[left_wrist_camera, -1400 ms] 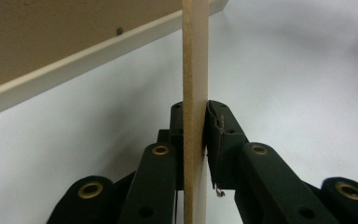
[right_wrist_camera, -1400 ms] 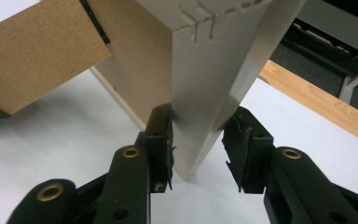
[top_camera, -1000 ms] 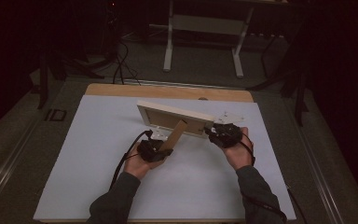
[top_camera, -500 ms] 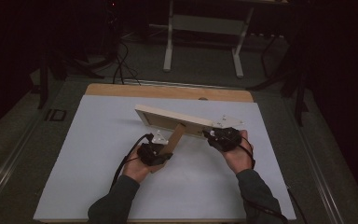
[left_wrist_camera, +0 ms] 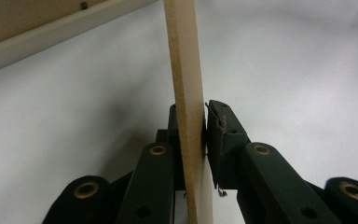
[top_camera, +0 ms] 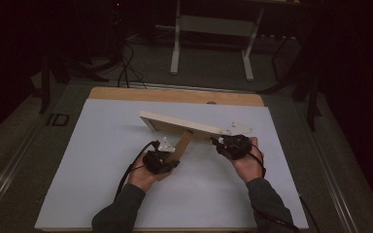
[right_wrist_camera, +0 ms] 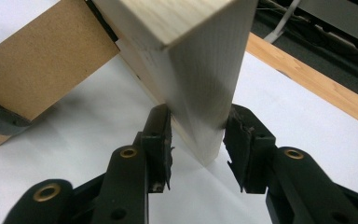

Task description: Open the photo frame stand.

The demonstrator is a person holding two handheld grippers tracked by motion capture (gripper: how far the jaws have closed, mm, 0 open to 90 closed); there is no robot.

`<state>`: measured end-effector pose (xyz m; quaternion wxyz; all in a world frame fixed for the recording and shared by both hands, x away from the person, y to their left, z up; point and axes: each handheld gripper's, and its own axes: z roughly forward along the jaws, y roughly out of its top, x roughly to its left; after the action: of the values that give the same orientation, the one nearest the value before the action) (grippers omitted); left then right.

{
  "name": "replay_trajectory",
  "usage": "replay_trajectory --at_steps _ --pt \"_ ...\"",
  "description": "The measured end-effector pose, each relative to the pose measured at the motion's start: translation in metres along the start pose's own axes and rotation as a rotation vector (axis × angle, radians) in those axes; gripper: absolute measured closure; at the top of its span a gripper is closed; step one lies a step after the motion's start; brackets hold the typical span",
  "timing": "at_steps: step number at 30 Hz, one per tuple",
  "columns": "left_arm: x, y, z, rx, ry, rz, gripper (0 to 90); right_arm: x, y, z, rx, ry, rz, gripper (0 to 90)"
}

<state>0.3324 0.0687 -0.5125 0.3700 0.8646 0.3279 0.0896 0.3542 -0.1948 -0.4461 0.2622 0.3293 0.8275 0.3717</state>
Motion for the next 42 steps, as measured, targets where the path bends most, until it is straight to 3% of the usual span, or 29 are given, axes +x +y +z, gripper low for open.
replay_trajectory --at_steps 7,13,18,33,38,42 --pt "0.000 0.000 0.000 -0.005 0.003 -0.004 79.7 0.000 -0.001 0.000 -0.002 -0.001 0.005 61.5" --pt "-0.003 -0.001 -0.001 0.011 0.023 0.026 77.1 0.000 -0.003 0.000 -0.005 0.001 0.011 61.4" --pt "-0.002 -0.002 -0.003 0.010 0.026 0.024 74.3 0.000 -0.004 0.001 0.002 -0.002 0.011 61.1" --pt "-0.002 -0.003 -0.015 -0.015 0.030 0.020 63.1 0.000 -0.005 0.001 0.015 0.030 0.028 52.6" --pt "-0.003 -0.002 -0.019 -0.025 0.032 0.029 64.0 0.000 -0.005 0.000 0.022 0.038 0.027 51.2" --pt "-0.002 -0.002 -0.022 -0.045 0.026 0.009 63.6 0.000 -0.005 0.000 0.029 0.044 0.026 50.2"
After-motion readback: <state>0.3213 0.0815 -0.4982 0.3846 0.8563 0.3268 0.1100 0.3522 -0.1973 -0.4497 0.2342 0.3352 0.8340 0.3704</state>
